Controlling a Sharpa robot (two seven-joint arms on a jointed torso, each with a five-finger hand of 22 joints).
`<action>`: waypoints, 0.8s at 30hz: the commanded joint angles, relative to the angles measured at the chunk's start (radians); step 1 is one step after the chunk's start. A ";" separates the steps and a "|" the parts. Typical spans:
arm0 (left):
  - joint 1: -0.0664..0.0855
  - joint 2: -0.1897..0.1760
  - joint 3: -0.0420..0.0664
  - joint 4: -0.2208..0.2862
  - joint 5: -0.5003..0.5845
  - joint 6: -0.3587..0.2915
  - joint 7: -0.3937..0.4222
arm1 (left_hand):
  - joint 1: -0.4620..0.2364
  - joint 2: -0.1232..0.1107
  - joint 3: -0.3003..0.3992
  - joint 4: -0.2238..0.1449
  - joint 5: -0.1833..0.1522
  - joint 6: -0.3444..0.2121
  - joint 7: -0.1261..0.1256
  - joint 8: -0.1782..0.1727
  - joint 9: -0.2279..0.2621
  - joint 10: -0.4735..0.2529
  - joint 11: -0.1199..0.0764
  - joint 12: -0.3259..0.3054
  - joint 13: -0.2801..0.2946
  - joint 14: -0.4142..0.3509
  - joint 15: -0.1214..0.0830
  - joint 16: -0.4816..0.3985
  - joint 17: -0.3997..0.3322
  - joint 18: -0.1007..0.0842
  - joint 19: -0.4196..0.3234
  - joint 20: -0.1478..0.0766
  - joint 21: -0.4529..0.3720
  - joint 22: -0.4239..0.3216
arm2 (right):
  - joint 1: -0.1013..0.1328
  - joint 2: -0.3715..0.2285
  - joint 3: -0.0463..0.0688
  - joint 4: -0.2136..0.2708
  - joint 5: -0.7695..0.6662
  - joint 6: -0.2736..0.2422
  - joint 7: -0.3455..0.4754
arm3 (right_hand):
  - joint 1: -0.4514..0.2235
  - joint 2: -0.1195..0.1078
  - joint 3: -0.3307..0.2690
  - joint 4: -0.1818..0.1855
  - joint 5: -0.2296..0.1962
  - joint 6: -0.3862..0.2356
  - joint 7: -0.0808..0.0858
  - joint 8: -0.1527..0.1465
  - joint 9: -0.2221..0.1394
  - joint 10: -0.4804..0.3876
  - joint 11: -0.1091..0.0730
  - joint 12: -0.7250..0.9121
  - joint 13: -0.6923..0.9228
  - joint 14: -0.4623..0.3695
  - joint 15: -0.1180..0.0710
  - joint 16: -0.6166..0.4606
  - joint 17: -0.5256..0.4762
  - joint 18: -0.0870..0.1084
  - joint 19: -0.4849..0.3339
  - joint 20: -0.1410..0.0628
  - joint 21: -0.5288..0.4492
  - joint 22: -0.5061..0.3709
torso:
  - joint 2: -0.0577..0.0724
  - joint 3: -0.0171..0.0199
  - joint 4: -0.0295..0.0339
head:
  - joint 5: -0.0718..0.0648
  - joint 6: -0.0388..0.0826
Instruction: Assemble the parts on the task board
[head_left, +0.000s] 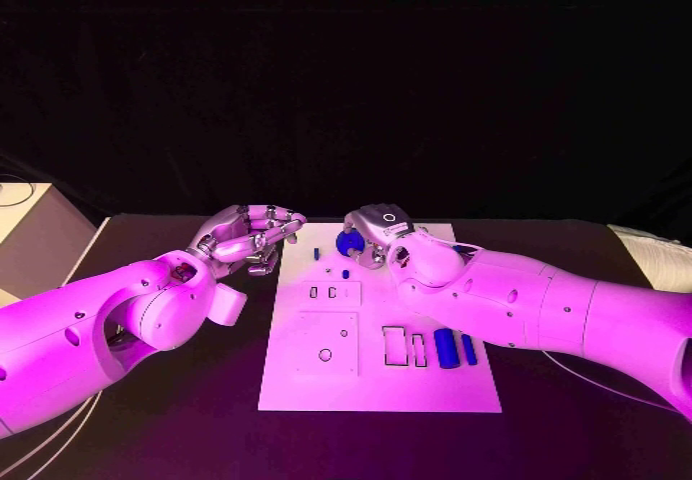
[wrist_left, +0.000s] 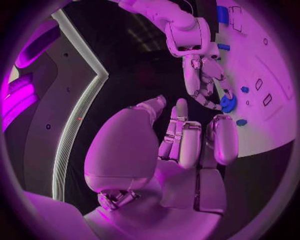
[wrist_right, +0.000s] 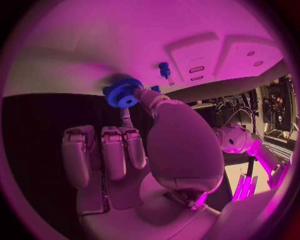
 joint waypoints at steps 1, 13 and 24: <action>0.000 0.001 0.001 0.001 0.000 0.018 0.004 | -0.007 0.000 0.008 0.001 -0.001 -0.005 -0.001 0.006 0.002 0.002 0.000 -0.004 -0.001 0.001 0.003 -0.004 0.053 0.003 -0.005 0.000 -0.004 -0.001 | -0.005 -0.004 -0.003 0.000 0.000 0.025 -0.007 | -0.005 0.008 0.007 -0.001 -0.004 0.006 0.001 -0.001 0.002 0.104 -0.005 0.002 0.263 0.104 -0.006 0.004 0.263 -0.015 0.086 -0.007 0.003 0.241 | 0.000 -0.0006 0.0006 | -0.001 0.001; 0.000 0.000 0.001 0.001 0.000 0.018 0.003 | -0.007 0.000 0.008 0.001 -0.001 -0.005 -0.001 0.006 0.002 0.002 0.000 -0.004 -0.001 0.001 0.003 -0.004 0.053 0.003 -0.005 0.000 -0.004 -0.001 | -0.007 -0.006 -0.003 0.005 0.000 0.032 -0.011 | -0.006 0.007 0.007 -0.002 -0.004 0.007 0.001 -0.002 0.002 0.104 -0.005 0.002 0.263 0.104 -0.006 0.004 0.263 -0.015 0.085 -0.007 0.002 0.240 | 0.000 -0.0009 0.0005 | -0.002 0.001; 0.000 -0.001 0.001 0.003 0.000 0.017 0.003 | -0.007 0.000 0.008 0.001 -0.001 -0.005 -0.001 0.006 0.002 0.002 0.000 -0.004 -0.001 0.001 0.003 -0.004 0.053 0.003 -0.005 0.000 -0.004 -0.001 | -0.007 -0.003 -0.003 -0.004 -0.002 0.023 -0.025 | -0.007 0.005 0.007 -0.002 -0.005 0.008 0.001 -0.003 0.002 0.104 -0.005 0.002 0.263 0.104 -0.006 0.004 0.262 -0.014 0.084 -0.008 0.000 0.238 | 0.000 -0.0010 0.0007 | -0.005 0.003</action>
